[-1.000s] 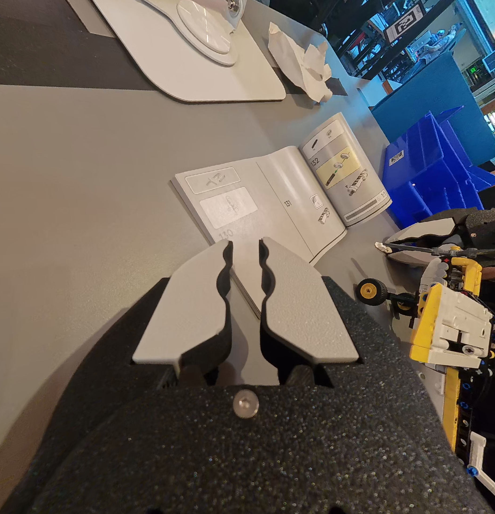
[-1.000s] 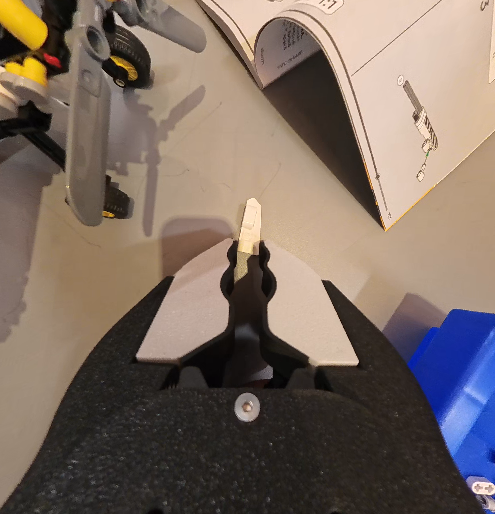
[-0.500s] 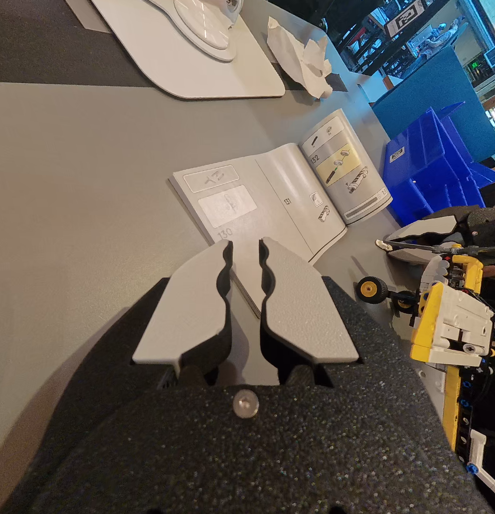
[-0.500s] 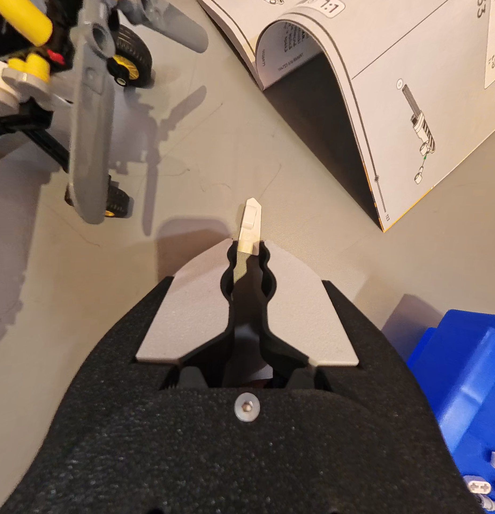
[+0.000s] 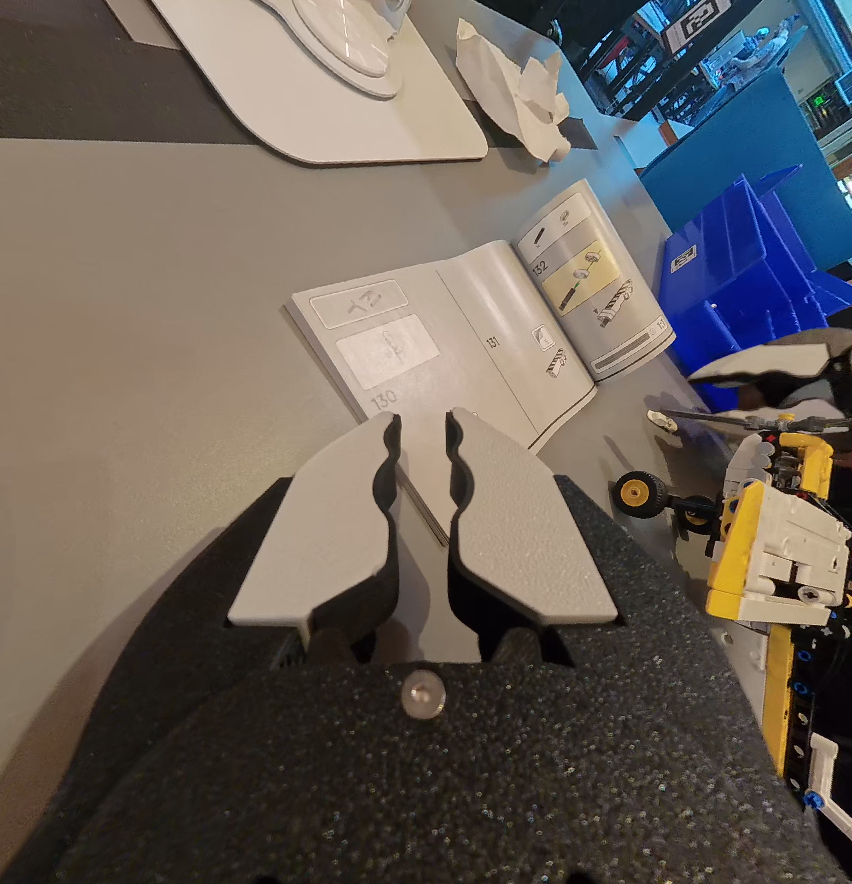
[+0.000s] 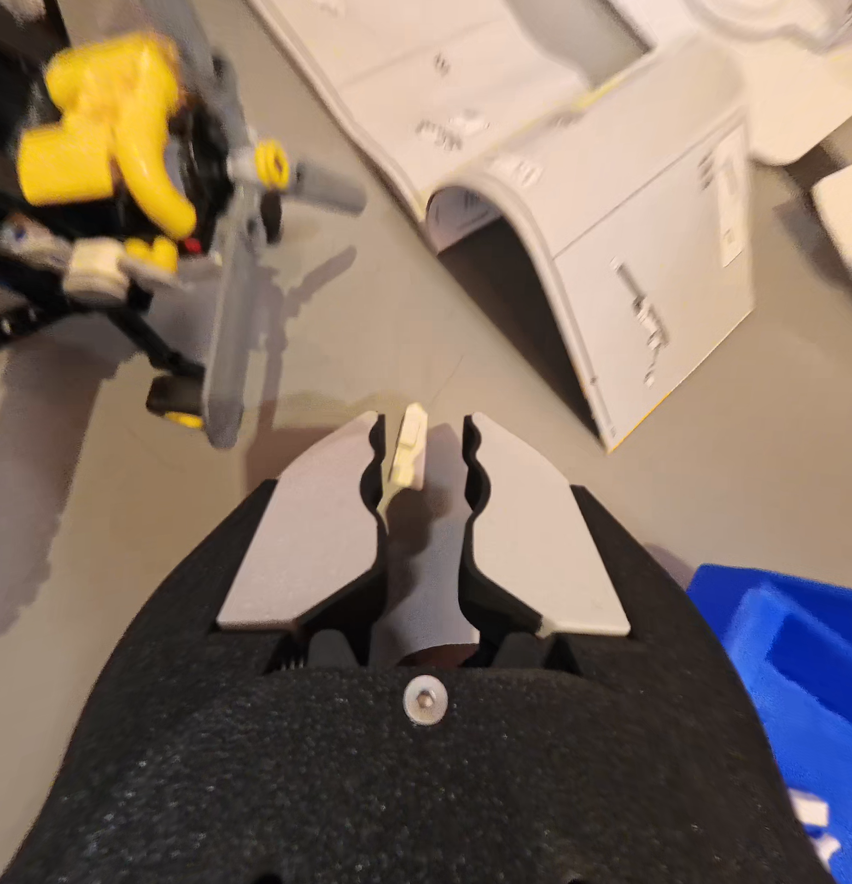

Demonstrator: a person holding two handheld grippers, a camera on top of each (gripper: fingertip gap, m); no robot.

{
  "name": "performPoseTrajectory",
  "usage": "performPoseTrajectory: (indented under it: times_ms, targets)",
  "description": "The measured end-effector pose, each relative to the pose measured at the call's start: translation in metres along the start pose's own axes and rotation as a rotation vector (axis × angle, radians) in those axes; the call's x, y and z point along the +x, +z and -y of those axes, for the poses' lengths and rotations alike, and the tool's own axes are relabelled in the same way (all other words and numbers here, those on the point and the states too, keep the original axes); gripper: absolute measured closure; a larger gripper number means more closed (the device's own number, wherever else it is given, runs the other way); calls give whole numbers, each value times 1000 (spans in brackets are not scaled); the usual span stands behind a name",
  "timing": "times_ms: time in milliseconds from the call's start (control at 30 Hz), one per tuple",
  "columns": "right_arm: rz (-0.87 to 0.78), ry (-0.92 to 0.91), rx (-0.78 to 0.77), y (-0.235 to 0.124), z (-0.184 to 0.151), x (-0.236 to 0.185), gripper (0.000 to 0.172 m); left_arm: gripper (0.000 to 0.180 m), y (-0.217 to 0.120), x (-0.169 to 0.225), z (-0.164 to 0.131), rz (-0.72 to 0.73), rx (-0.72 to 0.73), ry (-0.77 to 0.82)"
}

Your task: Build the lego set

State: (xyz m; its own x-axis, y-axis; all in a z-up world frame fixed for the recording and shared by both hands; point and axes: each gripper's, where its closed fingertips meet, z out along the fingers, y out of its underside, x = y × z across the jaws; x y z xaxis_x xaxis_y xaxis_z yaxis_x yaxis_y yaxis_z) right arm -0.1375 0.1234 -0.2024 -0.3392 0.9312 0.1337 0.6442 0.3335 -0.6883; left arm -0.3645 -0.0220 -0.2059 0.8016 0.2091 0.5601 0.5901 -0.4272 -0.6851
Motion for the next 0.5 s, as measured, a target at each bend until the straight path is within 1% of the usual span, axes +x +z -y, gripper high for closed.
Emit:
performPoseTrajectory:
  times_ms: [200,300,400,500]
  targets:
    - [-170,-25,245,4,74,28,141,163,0,1,-1,-2,-2,6]
    - [-165,27,314,16,103,35,142,163,0,1,-1,-5,-3,6]
    - [-151,50,279,39,108,38,142,162,0,2,-1,-11,-3,6]
    - [-180,69,202,57,95,45,144,162,0,2,-1,-15,-4,5]
